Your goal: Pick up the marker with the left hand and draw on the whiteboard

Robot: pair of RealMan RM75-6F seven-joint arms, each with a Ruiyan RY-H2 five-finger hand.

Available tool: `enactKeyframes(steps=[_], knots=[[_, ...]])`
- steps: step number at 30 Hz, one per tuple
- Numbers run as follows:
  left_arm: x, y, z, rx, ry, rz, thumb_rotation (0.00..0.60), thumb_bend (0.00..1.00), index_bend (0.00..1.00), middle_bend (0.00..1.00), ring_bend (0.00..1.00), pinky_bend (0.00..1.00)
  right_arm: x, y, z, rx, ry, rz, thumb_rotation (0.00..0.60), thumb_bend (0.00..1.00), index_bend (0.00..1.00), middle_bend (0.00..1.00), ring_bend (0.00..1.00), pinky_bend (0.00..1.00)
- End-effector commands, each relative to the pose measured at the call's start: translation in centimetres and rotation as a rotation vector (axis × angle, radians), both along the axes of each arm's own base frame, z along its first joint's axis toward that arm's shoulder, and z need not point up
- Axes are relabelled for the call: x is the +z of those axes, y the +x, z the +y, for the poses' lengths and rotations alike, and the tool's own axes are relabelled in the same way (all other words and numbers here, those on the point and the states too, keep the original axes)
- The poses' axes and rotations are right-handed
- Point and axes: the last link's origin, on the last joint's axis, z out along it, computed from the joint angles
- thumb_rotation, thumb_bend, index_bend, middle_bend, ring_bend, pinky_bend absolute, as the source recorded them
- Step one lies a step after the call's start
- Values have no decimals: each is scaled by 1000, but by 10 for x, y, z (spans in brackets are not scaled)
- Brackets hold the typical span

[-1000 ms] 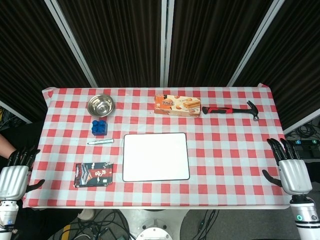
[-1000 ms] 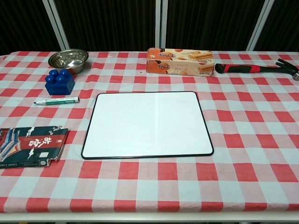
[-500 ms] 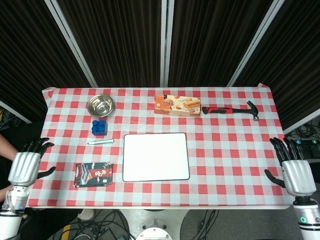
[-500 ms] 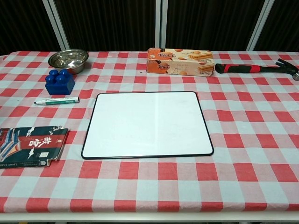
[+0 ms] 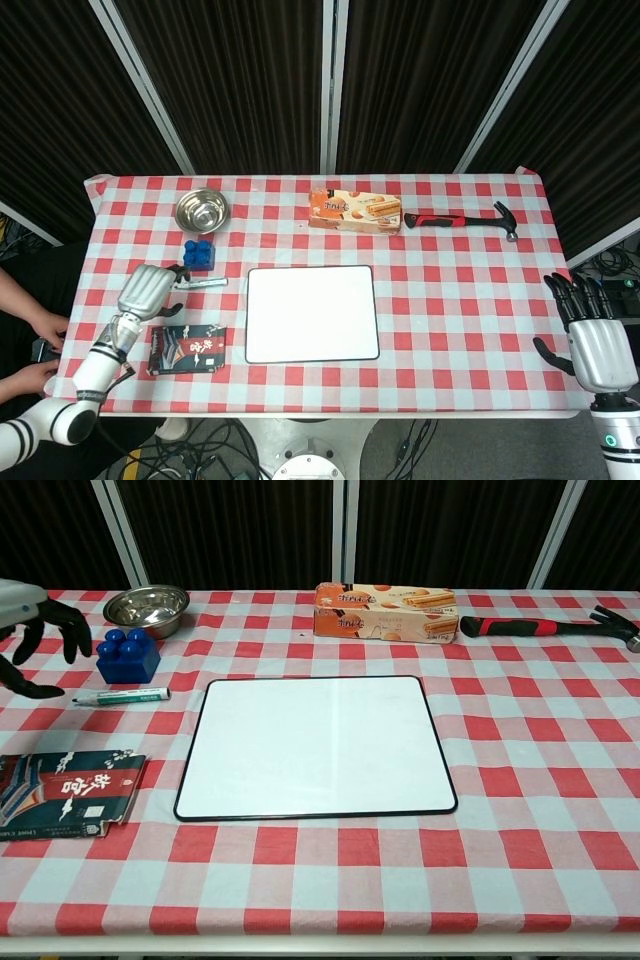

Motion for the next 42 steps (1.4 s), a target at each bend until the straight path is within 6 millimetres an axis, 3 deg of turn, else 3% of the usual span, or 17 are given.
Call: enactKeyframes(steps=[1, 15, 28, 42], knots=[[-25, 11, 19, 26, -31, 42, 600, 230, 405, 461, 708, 951, 1, -1, 1, -3, -3, 1, 600, 134, 0, 78, 0, 0], [-63, 25, 40, 144, -41, 136, 600, 260, 402, 456, 766, 1000, 3, -8, 4, -36, -3, -4, 600, 137, 0, 78, 0, 0], [-74, 31, 47, 173, -48, 151, 600, 261, 392, 433, 766, 1000, 4, -15, 8, -61, -2, -12, 600, 139, 0, 78, 0, 0], [-82, 45, 36, 121, -92, 166, 600, 260, 455, 479, 766, 1000, 4, -18, 9, -74, 1, -13, 600, 142, 0, 78, 0, 0]])
